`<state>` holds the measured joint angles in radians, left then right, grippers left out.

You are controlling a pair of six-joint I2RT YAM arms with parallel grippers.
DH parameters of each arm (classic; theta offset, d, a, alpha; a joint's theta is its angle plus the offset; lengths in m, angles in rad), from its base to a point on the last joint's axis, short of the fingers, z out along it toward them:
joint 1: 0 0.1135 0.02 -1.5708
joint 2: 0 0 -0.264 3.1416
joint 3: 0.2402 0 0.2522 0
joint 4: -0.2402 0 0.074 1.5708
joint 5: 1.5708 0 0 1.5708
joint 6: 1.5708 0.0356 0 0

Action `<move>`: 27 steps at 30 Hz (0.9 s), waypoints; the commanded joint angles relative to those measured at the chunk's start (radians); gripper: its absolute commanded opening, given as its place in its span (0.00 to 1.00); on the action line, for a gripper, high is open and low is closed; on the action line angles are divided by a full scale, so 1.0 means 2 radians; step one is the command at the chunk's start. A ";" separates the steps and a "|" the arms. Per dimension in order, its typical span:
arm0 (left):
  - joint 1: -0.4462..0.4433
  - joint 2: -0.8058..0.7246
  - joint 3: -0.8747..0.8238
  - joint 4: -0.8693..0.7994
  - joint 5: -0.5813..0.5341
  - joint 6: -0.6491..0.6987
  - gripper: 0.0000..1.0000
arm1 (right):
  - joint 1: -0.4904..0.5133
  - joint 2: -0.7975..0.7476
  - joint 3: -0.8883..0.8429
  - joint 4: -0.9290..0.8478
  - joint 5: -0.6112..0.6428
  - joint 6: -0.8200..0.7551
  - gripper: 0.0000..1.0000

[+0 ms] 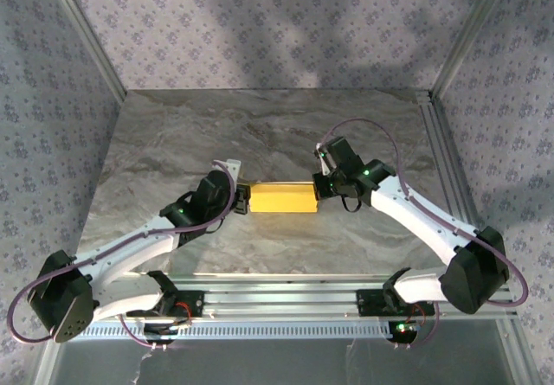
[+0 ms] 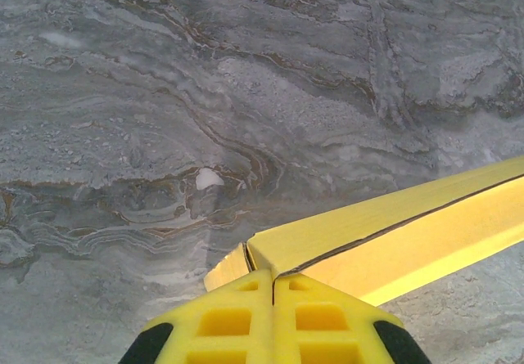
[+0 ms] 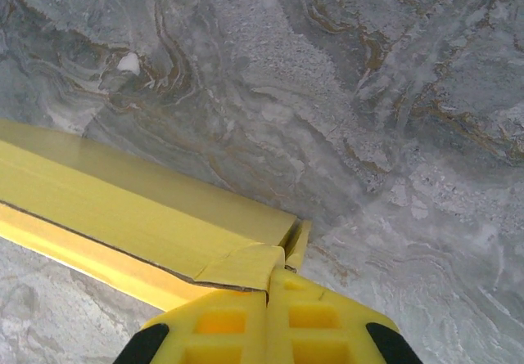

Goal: Fold the paper box

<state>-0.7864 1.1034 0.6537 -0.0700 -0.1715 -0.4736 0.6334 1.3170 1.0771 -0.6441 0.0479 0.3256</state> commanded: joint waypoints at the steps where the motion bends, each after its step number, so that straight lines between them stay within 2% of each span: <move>1: -0.011 0.016 0.004 -0.042 0.017 -0.009 0.00 | 0.007 -0.010 -0.005 0.034 -0.014 0.023 0.00; 23: -0.028 0.031 0.006 -0.041 -0.023 -0.038 0.00 | 0.035 -0.052 -0.087 0.112 0.034 0.050 0.00; 27: -0.028 0.032 0.008 -0.045 -0.026 -0.038 0.00 | 0.028 -0.048 -0.070 0.095 0.033 0.057 0.00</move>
<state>-0.8268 1.1351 0.6716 -0.0753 -0.2592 -0.5362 0.6823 1.2198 0.9188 -0.4545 0.1444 0.4114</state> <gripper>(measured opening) 0.043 0.048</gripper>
